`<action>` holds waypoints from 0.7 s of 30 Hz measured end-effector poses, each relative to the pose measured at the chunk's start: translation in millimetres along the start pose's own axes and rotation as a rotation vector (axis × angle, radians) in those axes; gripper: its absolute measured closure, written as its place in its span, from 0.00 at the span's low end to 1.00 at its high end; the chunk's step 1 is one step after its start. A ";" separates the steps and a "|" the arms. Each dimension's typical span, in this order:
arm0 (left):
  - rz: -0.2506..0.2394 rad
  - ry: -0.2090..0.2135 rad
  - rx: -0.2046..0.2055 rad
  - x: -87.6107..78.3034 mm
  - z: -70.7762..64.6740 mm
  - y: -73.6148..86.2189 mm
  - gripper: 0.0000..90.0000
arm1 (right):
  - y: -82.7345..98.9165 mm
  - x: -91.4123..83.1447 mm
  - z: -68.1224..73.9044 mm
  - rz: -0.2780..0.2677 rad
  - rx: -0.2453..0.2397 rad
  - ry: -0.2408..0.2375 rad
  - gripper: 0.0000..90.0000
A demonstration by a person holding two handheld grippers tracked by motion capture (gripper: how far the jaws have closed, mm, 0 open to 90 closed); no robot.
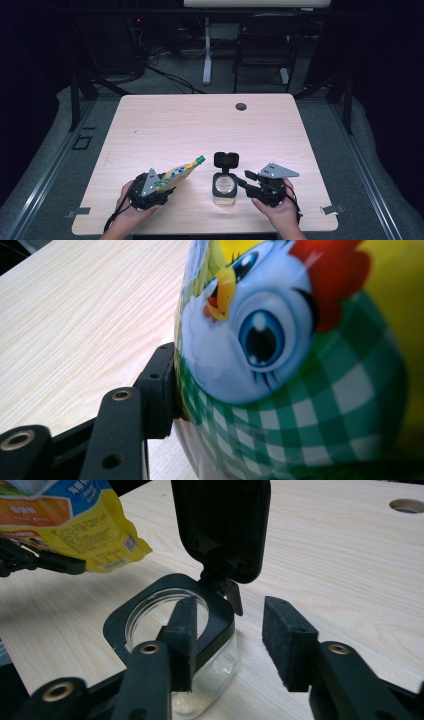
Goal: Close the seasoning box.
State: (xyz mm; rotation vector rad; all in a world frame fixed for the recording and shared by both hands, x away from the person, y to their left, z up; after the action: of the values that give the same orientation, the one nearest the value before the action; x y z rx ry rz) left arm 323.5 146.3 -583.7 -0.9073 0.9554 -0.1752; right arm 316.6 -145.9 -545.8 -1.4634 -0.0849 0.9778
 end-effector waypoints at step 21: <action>0.018 -0.028 0.039 -0.7 -1.5 -1.3 0.53 | -10.4 -7.3 8.0 -0.026 -0.016 0.029 0.51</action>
State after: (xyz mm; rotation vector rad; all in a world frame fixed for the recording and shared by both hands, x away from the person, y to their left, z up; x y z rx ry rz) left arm 322.3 145.0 -582.7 -0.8626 0.9305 -0.1648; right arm 312.5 -142.0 -531.9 -1.4873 -0.0907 0.9371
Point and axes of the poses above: each handheld gripper's, and its own axes: x roughly forward along the jaws, y roughly out of its underside, z roughly to its left, the point moved 7 cm from there along x, roughly forward along the jaws, and after that the axes turned 3 degrees about x, right-handed, at the moved point
